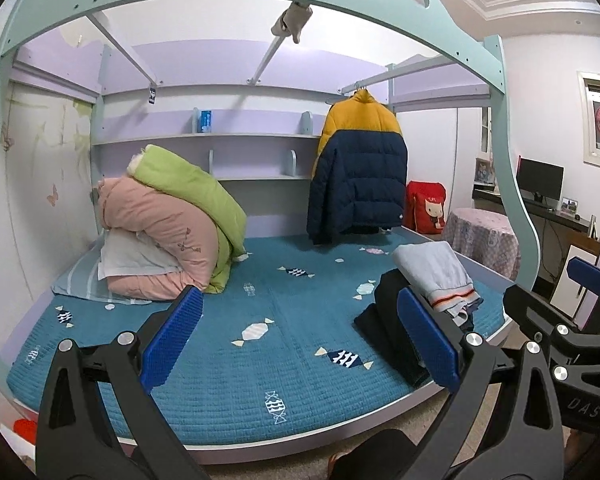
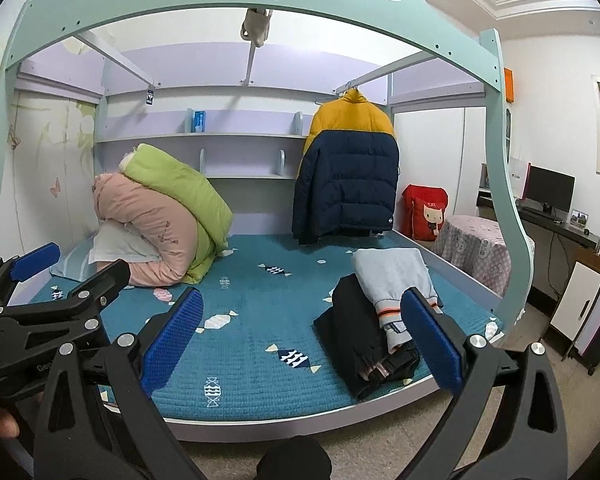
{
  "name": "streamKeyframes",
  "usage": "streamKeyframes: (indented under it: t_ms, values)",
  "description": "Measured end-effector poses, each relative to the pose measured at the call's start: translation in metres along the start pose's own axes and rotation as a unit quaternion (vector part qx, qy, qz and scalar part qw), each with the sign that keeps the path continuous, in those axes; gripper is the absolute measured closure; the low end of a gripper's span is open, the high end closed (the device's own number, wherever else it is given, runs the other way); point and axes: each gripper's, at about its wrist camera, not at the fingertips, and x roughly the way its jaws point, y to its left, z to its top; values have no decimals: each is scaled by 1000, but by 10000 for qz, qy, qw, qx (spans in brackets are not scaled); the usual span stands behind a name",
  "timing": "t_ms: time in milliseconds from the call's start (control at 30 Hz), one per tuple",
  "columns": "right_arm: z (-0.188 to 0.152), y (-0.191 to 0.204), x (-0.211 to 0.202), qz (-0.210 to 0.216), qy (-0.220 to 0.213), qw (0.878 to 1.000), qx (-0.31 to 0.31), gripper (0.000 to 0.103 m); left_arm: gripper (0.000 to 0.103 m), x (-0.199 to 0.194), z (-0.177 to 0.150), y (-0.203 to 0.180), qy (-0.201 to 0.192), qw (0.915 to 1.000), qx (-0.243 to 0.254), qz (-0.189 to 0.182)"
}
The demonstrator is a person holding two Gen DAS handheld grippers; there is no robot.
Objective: Fold large clothes
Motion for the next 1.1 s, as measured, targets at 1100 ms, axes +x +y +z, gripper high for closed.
streamKeyframes:
  t_ms: [1100]
  values:
    - [-1, -5, -11, -90, -130, 9998, 120, 7, 5, -12, 4, -17, -361, 9992, 165, 84]
